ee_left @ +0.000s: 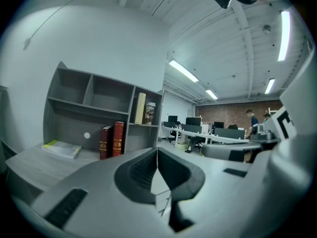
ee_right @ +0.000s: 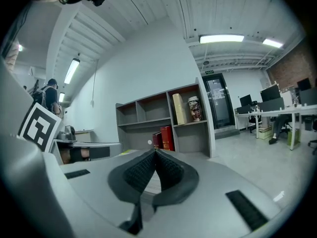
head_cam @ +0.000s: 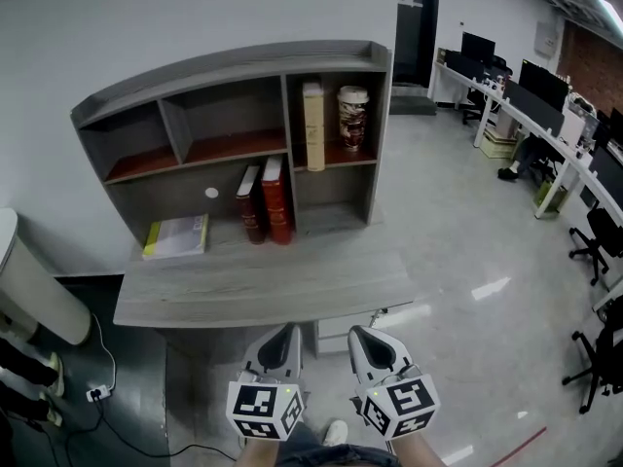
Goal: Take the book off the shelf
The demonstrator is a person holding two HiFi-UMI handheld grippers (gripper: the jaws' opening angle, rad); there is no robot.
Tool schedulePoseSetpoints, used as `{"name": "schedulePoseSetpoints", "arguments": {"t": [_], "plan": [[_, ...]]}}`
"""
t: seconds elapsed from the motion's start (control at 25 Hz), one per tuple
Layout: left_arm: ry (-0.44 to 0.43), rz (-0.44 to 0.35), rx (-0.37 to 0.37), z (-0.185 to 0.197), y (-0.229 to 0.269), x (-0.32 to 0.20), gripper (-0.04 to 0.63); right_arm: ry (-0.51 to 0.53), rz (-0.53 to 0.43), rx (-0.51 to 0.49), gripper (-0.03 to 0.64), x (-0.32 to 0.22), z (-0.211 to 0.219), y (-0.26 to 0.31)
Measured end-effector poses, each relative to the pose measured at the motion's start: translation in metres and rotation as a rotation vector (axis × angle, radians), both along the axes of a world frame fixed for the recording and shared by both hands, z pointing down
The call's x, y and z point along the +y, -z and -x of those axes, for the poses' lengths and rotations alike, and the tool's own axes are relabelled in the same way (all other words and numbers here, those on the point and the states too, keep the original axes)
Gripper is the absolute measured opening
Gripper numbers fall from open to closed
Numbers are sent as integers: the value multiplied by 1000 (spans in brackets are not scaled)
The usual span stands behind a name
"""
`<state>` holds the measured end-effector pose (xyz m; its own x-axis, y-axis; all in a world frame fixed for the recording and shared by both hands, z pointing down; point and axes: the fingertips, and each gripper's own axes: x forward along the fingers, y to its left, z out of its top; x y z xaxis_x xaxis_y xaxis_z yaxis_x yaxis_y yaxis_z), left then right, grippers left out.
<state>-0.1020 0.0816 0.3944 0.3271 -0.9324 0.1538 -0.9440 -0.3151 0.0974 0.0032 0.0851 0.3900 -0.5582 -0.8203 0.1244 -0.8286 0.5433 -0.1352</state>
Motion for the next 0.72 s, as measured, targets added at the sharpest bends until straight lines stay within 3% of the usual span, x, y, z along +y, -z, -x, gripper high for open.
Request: {"name": "schedulePoseSetpoints", "arguments": {"t": [0.2,0.56,0.72], "plan": [[15,-32,39,-2,18,-15,12,-14,-7,-5,8,-2,-14,3],[-1,-92,35,-15,53,-37,15,-52,-16,-7,8,-13,-35,8],[-13,-118,50,-17,70,-50,55,-60,-12,-4,8,-20,-41,8]]}}
